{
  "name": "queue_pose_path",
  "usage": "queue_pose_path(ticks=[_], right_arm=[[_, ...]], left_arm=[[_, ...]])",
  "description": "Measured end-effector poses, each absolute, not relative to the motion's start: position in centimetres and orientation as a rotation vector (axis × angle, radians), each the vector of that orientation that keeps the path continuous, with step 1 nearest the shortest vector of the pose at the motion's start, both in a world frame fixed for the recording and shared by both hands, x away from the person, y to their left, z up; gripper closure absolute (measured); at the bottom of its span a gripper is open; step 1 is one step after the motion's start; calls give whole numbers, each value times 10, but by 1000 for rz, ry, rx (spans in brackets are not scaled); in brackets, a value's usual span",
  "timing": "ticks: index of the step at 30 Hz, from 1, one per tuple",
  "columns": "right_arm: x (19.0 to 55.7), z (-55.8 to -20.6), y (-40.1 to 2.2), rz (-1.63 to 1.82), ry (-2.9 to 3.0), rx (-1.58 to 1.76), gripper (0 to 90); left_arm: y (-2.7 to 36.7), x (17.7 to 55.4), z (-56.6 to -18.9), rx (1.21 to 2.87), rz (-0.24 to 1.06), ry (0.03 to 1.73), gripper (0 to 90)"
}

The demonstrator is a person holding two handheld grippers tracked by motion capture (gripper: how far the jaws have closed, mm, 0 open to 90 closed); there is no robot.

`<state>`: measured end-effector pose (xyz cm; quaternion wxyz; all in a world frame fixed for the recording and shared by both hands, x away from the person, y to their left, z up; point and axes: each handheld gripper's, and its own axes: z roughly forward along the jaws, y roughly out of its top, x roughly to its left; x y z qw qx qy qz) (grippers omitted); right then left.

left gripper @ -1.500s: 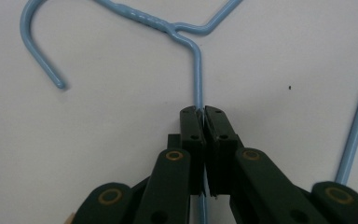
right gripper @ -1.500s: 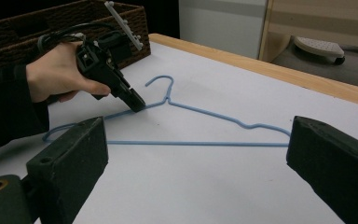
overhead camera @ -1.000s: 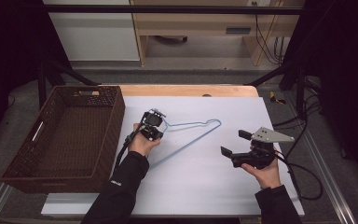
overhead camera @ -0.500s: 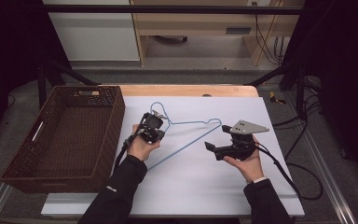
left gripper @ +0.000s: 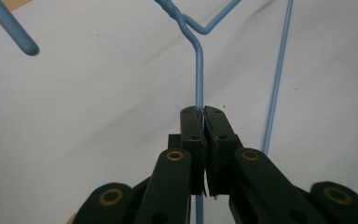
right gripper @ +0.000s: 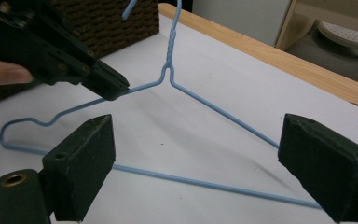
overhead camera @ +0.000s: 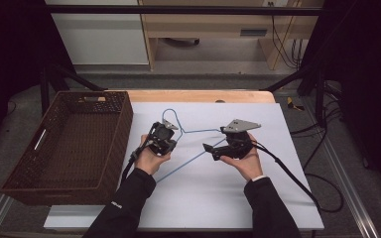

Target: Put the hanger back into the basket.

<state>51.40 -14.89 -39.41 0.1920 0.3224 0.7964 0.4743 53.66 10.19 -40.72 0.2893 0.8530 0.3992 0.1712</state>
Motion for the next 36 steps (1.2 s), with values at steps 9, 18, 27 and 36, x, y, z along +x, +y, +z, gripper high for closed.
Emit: queue_pose_path(ticks=[9,18,27,36], right_arm=[[537,-403,-129,1231,2279,869,140],[554,-416,-114,1153,2333,830,174],[566,-428,-107,1056,2371,792,244],[574,-431,-94,1002,2378,688,384]], left_arm=[[103,533,-408,2268,462,1065,876],[102,531,-409,2251,471,1065,876],[102,531,-410,2246,468,1066,876],[100,529,-409,2250,471,1055,876]])
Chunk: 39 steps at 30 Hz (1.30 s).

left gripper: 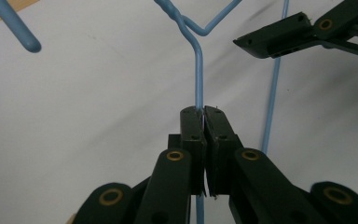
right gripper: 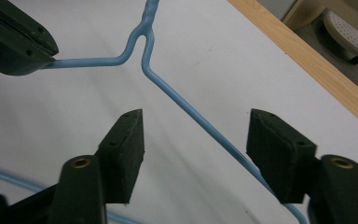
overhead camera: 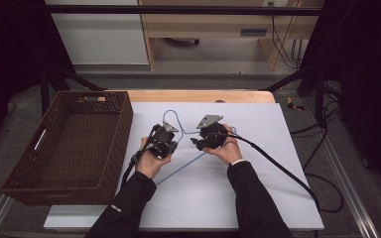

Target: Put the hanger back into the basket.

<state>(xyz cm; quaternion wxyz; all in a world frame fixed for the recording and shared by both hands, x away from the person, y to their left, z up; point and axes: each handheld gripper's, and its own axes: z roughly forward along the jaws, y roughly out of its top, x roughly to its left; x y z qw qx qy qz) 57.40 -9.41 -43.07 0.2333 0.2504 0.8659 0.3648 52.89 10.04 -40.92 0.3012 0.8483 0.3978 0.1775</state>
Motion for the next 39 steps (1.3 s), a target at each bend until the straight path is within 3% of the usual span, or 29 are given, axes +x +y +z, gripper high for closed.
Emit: queue_pose_path(ticks=[19,39], right_arm=[[579,-432,-87,952,2391,575,661],[574,-429,-90,886,2394,435,731]], left_arm=[[98,528,-410,2244,463,1042,875],[99,528,-409,2241,452,1010,872]])
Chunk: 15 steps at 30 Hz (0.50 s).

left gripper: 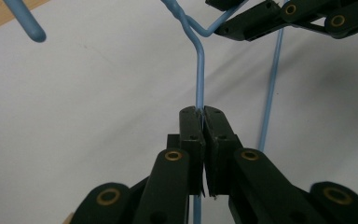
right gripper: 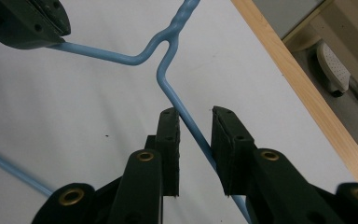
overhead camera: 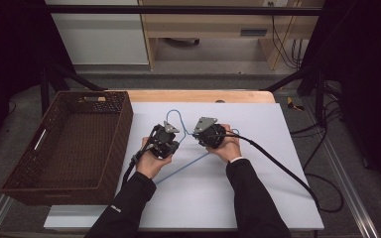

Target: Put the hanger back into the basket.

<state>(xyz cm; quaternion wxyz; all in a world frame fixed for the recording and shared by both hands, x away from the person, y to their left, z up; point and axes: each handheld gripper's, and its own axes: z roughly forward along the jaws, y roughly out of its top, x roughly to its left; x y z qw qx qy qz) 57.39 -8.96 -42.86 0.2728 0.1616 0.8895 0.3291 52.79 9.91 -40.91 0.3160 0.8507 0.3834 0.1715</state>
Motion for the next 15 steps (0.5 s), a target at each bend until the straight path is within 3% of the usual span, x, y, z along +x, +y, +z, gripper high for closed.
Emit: queue_pose_path(ticks=[6,15], right_arm=[[575,-428,-91,906,2404,454,711],[572,-428,-89,979,2429,535,533]], left_arm=[[98,526,-409,2249,477,994,874],[97,526,-411,2253,496,992,875]])
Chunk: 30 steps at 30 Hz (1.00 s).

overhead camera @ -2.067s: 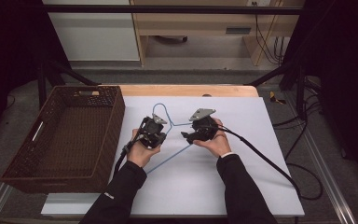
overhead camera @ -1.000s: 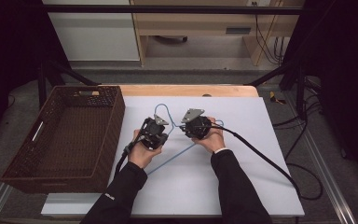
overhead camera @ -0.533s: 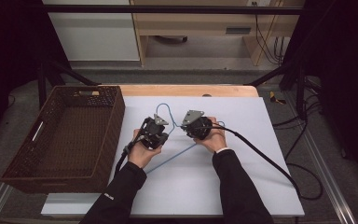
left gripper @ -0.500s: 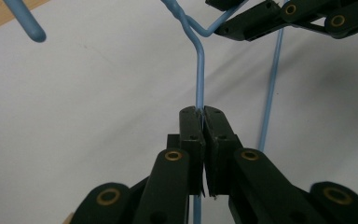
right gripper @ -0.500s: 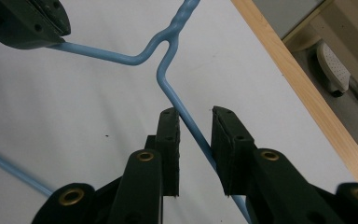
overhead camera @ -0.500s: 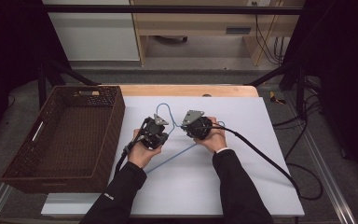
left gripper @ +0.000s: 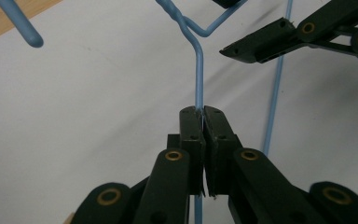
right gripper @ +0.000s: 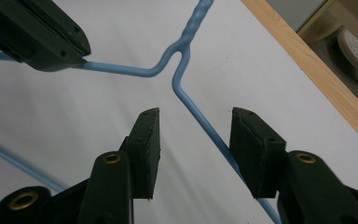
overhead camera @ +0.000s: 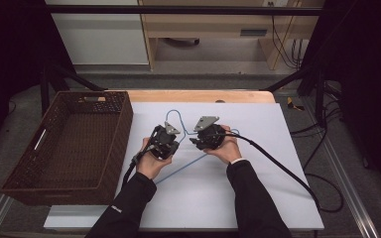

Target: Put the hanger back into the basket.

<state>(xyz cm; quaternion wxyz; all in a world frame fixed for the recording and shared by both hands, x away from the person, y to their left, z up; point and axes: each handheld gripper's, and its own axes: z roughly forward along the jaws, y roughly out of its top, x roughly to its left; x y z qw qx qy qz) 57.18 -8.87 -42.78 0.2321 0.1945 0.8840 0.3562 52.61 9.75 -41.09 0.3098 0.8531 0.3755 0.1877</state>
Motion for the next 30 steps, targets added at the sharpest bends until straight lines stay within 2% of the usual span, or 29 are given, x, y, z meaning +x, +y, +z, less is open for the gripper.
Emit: queue_pose_path(ticks=[5,19,30], right_arm=[[568,-420,-89,1054,2423,587,509],[575,-405,-85,1346,2335,857,590],[582,-410,-70,1386,2341,957,725]], left_arm=[[98,527,-412,2252,499,1002,874],[95,523,-412,2248,513,987,875],[96,522,-412,2241,510,986,874]])
